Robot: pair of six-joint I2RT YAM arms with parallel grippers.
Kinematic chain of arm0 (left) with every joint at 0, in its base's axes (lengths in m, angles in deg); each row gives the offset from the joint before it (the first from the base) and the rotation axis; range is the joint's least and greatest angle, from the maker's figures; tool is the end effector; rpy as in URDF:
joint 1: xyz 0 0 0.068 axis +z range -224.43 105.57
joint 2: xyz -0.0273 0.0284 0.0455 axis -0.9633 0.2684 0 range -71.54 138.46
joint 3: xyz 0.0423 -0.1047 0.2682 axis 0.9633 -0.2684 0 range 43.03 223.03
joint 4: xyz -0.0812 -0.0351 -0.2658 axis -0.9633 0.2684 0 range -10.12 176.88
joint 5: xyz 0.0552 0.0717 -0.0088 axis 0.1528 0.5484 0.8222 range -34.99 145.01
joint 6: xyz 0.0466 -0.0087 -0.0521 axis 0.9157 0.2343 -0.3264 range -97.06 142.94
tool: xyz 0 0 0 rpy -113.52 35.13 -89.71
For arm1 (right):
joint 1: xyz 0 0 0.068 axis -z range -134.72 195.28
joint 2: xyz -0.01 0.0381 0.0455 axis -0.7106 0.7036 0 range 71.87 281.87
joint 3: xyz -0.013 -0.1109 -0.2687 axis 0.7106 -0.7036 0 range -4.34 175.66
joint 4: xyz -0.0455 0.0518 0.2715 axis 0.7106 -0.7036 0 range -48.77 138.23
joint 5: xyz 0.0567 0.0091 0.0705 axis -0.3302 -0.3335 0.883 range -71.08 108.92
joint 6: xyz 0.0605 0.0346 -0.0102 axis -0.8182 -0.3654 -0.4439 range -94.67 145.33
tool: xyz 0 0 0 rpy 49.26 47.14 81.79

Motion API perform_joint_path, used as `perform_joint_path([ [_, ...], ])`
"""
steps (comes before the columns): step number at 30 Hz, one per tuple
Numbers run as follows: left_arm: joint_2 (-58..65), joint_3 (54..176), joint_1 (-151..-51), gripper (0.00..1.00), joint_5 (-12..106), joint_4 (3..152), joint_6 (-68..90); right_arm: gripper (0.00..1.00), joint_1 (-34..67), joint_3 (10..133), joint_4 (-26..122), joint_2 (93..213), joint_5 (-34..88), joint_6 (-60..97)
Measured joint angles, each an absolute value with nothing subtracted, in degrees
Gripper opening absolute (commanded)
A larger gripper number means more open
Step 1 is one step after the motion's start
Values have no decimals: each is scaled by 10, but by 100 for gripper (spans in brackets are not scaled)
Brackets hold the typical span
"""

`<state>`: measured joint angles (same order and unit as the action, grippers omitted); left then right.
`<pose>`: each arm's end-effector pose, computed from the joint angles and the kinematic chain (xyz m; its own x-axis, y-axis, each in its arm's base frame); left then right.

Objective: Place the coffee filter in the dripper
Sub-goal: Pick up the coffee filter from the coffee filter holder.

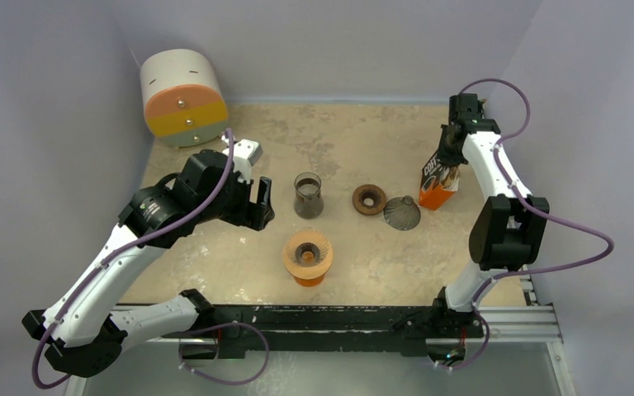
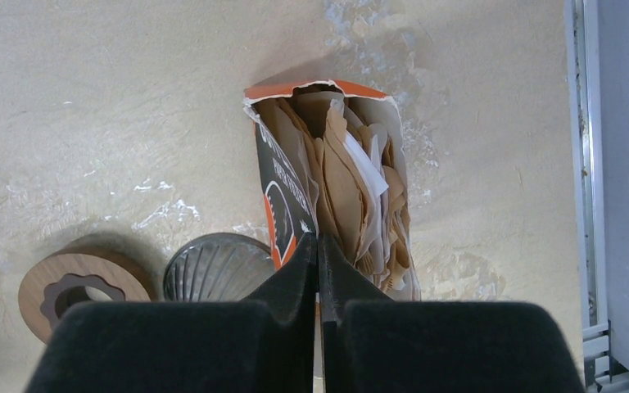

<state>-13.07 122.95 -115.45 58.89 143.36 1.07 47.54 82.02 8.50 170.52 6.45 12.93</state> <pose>0.1492 -0.1247 0.4191 -0.6986 0.1152 -0.7062 0.3844 0.8929 -0.2346 0.4134 -0.0287 0.2926 -0.7323 0.2386 -0.6377 0.3364 0.9411 -0.0342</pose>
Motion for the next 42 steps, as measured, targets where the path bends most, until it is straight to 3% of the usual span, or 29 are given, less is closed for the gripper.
perform_joint_path([
  [9,-131,1230,-1154,76,589,1433,11,10,475,825,82,1705,65,129],
  [42,-131,1230,-1154,77,588,1433,11,11,475,831,78,1705,51,125],
])
